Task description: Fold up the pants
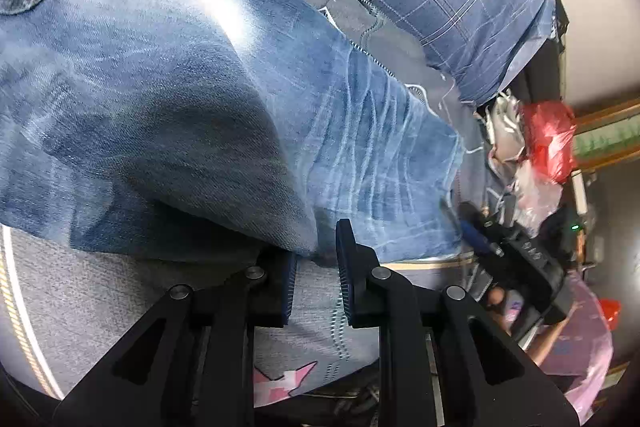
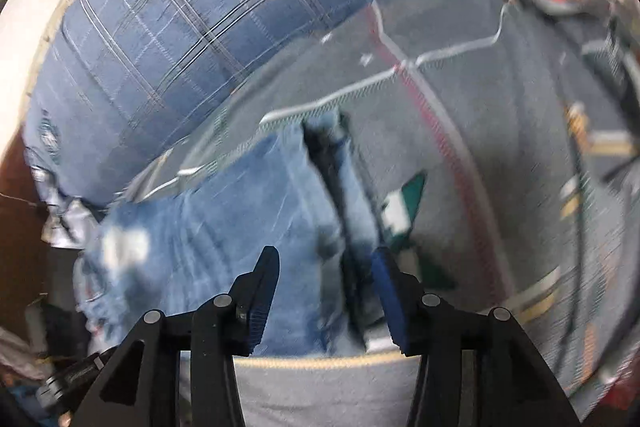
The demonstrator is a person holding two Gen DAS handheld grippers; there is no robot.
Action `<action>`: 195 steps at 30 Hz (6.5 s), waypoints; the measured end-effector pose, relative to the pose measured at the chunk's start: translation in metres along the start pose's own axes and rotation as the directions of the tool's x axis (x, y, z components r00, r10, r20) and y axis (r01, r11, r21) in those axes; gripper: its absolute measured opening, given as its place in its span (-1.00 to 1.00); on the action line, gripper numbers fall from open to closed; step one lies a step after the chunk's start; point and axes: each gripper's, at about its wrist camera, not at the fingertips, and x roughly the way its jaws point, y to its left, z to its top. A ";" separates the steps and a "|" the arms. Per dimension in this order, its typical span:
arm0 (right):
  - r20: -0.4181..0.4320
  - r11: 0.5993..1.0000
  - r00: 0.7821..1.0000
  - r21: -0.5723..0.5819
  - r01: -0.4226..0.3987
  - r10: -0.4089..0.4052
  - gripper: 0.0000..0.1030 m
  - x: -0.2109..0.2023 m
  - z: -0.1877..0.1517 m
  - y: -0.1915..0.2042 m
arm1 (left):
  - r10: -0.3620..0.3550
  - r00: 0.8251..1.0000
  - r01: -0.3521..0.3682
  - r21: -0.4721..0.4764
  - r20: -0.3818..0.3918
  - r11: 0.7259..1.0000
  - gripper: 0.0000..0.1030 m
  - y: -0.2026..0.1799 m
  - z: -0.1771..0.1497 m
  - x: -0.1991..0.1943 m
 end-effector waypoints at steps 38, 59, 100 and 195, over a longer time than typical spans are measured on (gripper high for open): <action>0.087 0.970 0.987 -0.186 0.153 -0.139 -0.94 -0.010 0.010 0.041 | -0.218 0.976 0.217 0.012 0.020 0.976 -0.90 -0.009 0.001 -0.006; 0.320 0.969 0.940 -0.172 0.177 -0.115 -0.43 -0.050 0.006 0.058 | -0.290 0.956 0.293 0.057 -0.050 0.954 -0.09 -0.019 -0.027 -0.026; -0.187 0.556 0.976 -0.802 -0.218 0.112 -0.84 0.137 -0.138 0.353 | 0.219 0.935 -0.085 -0.424 0.278 0.902 -0.11 0.193 0.075 -0.165; 0.216 0.866 0.956 0.418 -0.274 0.199 -0.01 -0.063 0.024 -0.076 | 0.154 0.977 -0.209 0.790 0.146 0.576 -0.65 -0.207 -0.068 0.146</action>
